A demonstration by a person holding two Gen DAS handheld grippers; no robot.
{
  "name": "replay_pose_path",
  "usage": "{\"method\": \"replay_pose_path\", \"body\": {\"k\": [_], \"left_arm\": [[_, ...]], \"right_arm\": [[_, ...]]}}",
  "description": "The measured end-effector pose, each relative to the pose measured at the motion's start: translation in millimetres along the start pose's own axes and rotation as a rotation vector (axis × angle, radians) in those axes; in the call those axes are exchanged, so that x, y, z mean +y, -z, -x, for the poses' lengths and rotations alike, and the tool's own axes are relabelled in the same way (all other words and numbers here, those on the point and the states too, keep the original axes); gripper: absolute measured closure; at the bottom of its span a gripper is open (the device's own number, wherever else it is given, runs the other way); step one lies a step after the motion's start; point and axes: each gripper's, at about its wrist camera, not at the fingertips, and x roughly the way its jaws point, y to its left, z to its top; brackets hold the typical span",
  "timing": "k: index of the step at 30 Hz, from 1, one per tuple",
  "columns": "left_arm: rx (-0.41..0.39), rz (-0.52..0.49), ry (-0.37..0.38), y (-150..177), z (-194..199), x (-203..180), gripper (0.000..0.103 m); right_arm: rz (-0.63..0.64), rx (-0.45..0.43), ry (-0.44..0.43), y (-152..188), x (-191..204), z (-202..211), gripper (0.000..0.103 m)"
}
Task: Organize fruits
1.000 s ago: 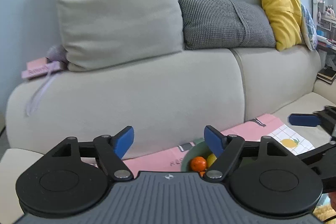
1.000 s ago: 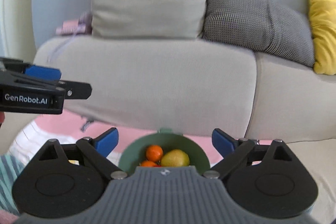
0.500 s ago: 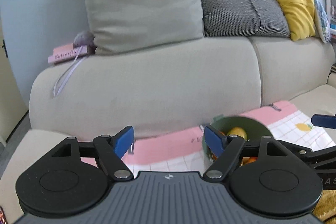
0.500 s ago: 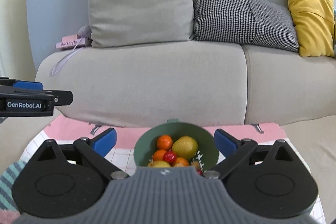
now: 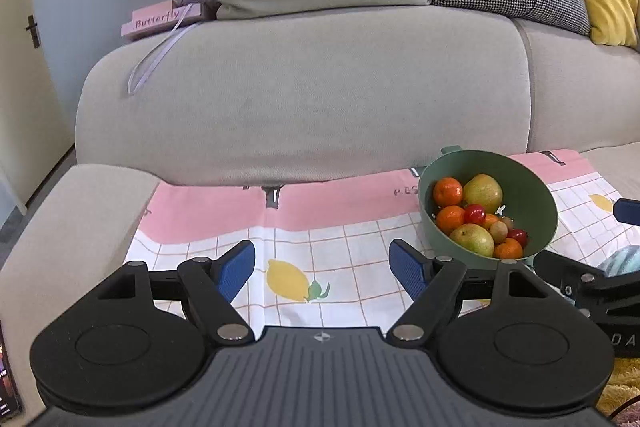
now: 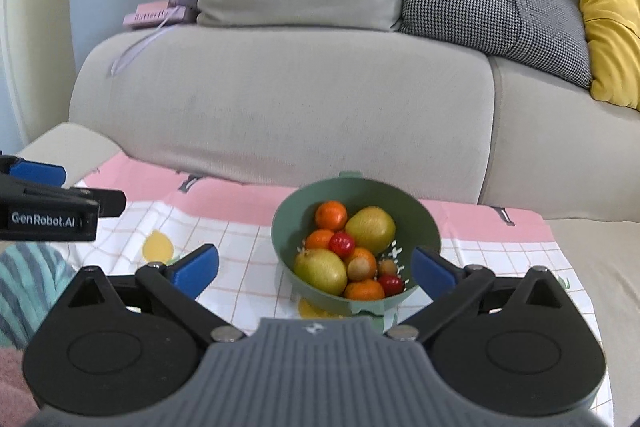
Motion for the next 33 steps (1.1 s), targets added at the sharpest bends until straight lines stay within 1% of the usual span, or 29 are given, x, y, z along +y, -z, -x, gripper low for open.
{"method": "replay_pose_path", "body": {"k": [11,33], "left_arm": [[0.011,-0.005,0.005,3.3,-2.5,-0.2,0.014],[0.023,-0.004,0.003,2.6,-1.5,1.6,0.014]], "right_arm": [[0.012,0.027,0.006,2.2,1.9,-6.1,0.004],[0.009,0.021,0.009,3.1,4.4,-4.1,0.004]]}}
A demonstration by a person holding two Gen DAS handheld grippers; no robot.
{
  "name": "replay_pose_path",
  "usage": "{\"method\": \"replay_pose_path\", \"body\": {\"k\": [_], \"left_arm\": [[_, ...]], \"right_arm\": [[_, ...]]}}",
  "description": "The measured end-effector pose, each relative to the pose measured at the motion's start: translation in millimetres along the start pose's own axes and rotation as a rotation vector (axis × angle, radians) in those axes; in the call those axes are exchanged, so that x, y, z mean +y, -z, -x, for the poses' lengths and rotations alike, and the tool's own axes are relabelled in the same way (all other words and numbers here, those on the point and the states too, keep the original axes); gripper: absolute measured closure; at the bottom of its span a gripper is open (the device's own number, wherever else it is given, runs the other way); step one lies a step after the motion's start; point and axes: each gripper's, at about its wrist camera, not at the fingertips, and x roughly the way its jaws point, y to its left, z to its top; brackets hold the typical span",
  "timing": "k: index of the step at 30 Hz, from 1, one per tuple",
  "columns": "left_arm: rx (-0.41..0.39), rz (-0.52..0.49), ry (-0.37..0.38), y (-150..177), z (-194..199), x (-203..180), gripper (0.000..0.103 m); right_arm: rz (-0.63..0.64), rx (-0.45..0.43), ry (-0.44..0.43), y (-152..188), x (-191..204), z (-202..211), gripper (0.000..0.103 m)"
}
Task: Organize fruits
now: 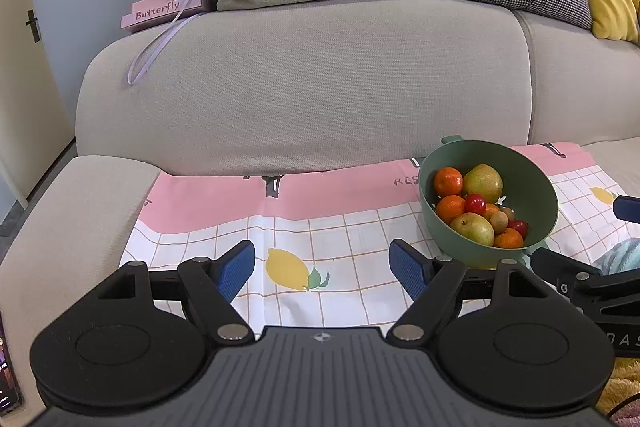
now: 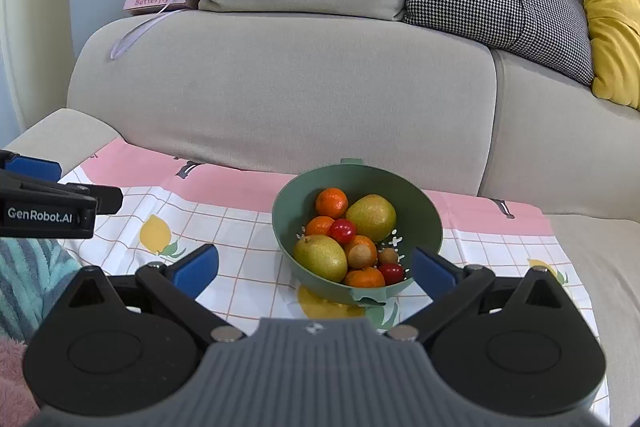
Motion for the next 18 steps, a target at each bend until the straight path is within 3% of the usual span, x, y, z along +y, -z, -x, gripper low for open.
{"method": "replay_pose_path", "body": {"k": [18], "left_arm": [[0.003,-0.005,-0.001,0.8,3.4,-1.2,0.014]], "right_arm": [[-0.001,0.0,0.0,0.5,0.3,0.2,0.004]]}}
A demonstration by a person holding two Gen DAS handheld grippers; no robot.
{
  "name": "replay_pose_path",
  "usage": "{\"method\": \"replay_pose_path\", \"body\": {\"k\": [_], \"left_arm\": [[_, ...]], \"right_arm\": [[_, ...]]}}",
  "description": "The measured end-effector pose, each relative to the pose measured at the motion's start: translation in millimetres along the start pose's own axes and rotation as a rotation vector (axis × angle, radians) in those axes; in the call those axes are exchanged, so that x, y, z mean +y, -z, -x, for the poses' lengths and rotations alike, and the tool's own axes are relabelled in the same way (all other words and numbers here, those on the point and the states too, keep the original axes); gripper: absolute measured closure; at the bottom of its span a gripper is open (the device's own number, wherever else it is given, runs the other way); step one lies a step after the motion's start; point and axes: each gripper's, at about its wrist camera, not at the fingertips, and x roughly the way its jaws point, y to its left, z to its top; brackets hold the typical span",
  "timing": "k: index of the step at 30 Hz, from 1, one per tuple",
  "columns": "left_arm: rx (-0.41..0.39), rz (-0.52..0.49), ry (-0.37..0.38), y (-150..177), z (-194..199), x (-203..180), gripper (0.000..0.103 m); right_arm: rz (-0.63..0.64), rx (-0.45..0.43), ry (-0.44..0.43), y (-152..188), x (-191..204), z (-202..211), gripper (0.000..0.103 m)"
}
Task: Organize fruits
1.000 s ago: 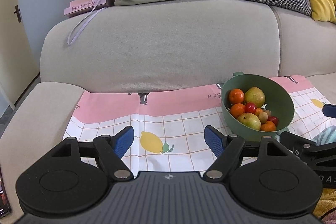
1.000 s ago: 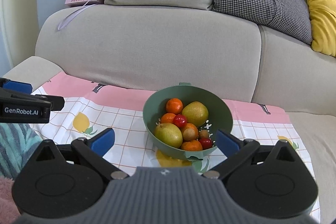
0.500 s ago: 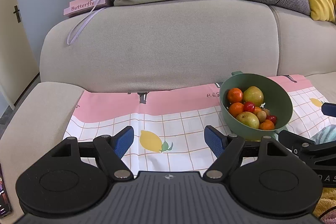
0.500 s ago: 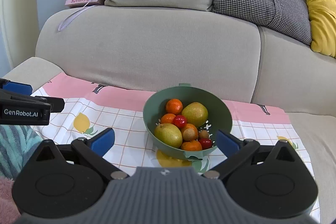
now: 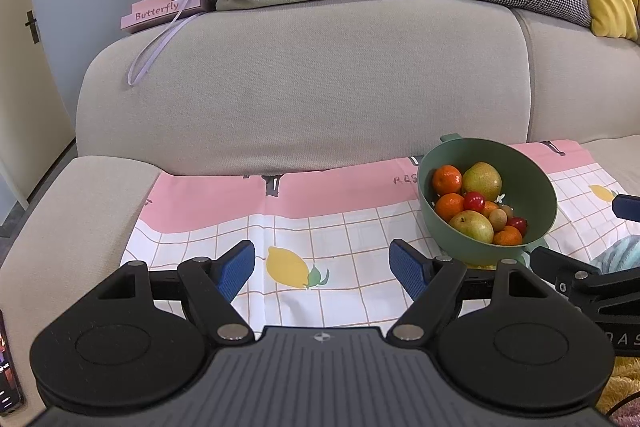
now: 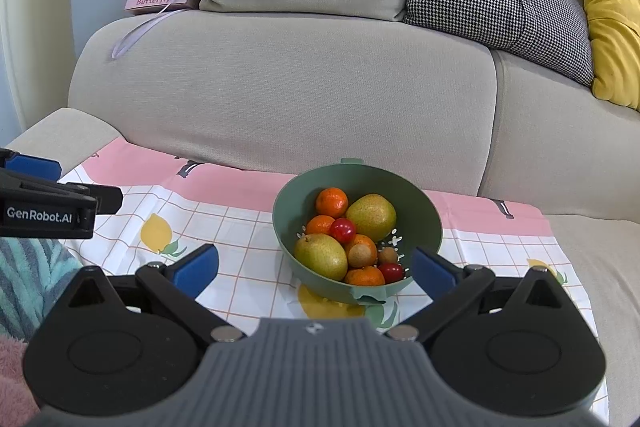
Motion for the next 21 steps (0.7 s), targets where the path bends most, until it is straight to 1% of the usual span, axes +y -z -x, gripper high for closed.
{"method": "replay_pose_path", "body": {"k": [21], "left_arm": [[0.023,-0.004,0.006,1.4,-2.7,-0.9,0.014]], "right_arm": [[-0.006,0.008,-0.009,1.4,-8.5,-1.3,0.004]]}}
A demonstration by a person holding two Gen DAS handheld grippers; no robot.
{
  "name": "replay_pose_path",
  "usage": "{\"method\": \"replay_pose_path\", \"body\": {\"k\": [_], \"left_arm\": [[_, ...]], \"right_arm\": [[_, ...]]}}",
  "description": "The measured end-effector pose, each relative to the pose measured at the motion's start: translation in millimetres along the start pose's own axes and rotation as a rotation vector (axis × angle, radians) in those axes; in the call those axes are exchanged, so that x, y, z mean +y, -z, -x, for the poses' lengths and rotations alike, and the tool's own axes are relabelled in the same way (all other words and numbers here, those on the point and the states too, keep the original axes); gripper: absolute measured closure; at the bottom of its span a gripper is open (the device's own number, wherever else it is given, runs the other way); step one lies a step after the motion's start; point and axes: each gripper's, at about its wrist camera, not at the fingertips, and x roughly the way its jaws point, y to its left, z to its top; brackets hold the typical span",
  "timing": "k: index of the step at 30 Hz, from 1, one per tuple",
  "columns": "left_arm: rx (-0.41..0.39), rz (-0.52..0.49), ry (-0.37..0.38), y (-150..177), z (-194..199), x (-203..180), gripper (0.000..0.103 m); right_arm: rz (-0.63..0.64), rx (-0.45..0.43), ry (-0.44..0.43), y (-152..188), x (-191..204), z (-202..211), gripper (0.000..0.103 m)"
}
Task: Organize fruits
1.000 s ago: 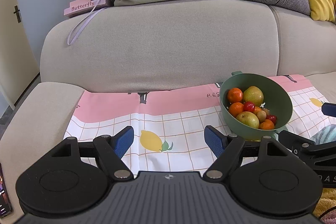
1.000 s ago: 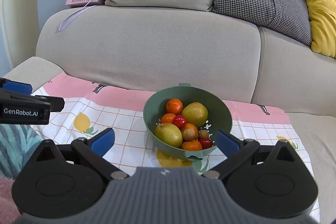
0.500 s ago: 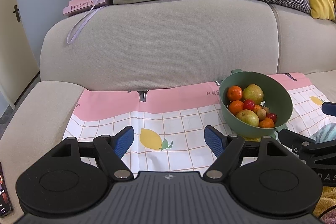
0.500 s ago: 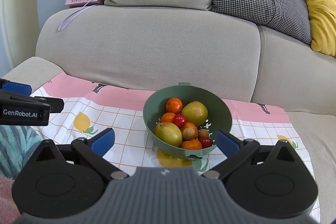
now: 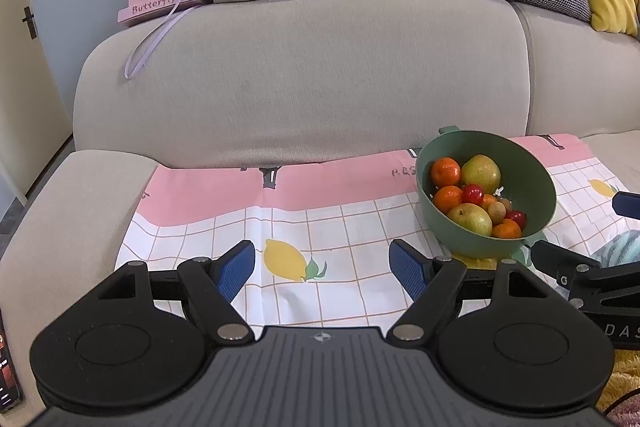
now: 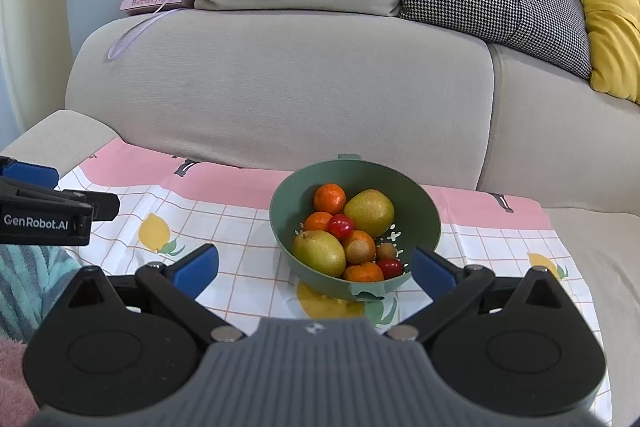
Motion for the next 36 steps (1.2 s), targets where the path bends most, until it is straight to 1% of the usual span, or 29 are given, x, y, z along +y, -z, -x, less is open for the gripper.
{"method": "replay_pose_path", "body": {"k": [9,36], "left_arm": [[0.001,0.008,0.0,0.4,0.6,0.5,0.014],[-0.009,-0.025,0.003,0.5,3.2,-3.1,0.014]], "right_arm": [[0.001,0.002,-0.001,-0.2,-1.2,-1.0,0.004],[-0.013,0.012,0.004,2.0,-3.8,-1.9,0.004]]}}
